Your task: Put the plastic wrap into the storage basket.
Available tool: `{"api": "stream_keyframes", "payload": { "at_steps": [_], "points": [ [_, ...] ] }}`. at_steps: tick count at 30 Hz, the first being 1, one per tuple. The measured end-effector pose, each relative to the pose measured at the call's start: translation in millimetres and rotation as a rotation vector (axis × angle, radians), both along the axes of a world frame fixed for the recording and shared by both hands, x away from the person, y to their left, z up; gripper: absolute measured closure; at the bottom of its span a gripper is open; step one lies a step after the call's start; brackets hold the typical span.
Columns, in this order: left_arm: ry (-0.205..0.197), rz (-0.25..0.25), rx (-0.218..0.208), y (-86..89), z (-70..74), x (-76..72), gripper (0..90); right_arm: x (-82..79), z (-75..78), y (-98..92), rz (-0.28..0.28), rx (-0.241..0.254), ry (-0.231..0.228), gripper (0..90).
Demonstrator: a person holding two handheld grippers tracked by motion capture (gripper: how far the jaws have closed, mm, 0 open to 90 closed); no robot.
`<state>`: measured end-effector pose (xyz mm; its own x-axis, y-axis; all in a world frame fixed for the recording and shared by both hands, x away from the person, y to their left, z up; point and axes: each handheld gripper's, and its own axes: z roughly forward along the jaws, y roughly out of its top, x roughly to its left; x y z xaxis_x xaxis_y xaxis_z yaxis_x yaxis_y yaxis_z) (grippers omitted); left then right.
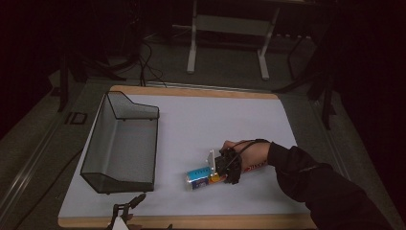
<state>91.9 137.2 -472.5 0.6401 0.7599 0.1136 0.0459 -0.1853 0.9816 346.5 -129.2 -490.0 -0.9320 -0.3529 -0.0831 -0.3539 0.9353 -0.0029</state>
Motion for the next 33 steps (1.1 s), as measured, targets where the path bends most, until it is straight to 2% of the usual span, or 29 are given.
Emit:
{"api": "stream_keyframes", "payload": {
  "at_steps": [6,9,10,14,24,26,30,32,33],
  "points": [
    [-0.006,-0.007,-0.001,0.2,0.4,0.5,1.7,6.3,13.2,0.3,-0.057,0.091,0.002,31.5],
    [-0.011,-0.013,-0.003,-0.3,0.6,1.2,1.7,7.8,19.9,0.4,-0.076,0.122,-0.003,31.5],
    [-0.010,-0.016,-0.001,-0.4,0.7,1.4,1.7,8.6,22.3,0.7,-0.081,0.117,0.004,31.6],
    [-0.014,-0.024,-0.002,-1.2,0.9,1.7,1.7,9.0,28.7,-0.3,-0.111,0.161,-0.016,31.5],
    [-0.017,-0.040,-0.001,-2.5,1.2,3.4,1.7,16.3,48.4,-3.1,-0.166,0.246,-0.005,31.6],
    [-0.018,-0.047,-0.002,-2.8,1.3,4.0,1.7,17.4,57.5,-3.9,-0.180,0.301,-0.005,31.6],
    [-0.019,-0.054,-0.002,-3.4,1.7,4.3,1.7,20.1,71.4,-3.7,-0.205,0.359,0.018,31.6],
    [-0.021,-0.058,-0.002,-3.7,1.9,4.4,1.7,21.0,77.4,-3.4,-0.216,0.405,0.013,31.6],
    [-0.021,-0.060,-0.002,-3.7,2.0,4.5,1.7,22.0,80.4,-2.4,-0.227,0.407,0.022,31.6]
  ]
}}
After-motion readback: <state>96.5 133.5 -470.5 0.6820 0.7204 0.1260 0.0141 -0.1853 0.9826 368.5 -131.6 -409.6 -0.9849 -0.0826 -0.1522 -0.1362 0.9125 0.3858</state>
